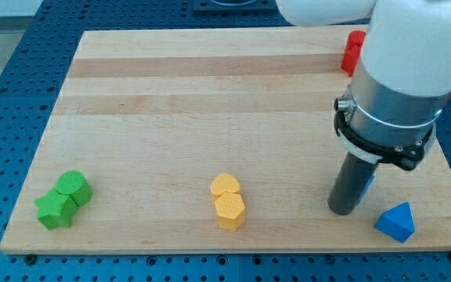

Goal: Move the blue cube closer to the blue triangle

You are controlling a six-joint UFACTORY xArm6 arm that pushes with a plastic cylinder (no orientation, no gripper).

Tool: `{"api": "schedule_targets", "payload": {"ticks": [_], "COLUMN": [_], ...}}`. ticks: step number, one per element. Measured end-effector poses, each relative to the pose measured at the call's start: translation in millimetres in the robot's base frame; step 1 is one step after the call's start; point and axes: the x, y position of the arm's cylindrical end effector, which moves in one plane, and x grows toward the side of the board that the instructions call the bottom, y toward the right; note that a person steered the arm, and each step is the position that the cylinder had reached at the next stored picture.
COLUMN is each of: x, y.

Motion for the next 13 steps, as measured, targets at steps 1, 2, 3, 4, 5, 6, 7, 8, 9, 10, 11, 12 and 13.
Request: {"api": "schedule_targets", "payload": {"ticks": [1, 2, 3, 4, 5, 6, 7, 8, 9, 10, 11, 12, 13], "x": [0.0, -0.5, -37.6, -73.2, -73.2, -72.4, -68.6, -60.1, -31.7, -29.4, -29.2, -28.2, -24.2], "y": [-3.4, -29.7, -39.2, -33.9, -12.3, -12.3, -12.3, -6.8, 8.9, 9.2, 10.8, 10.8, 15.3]}}
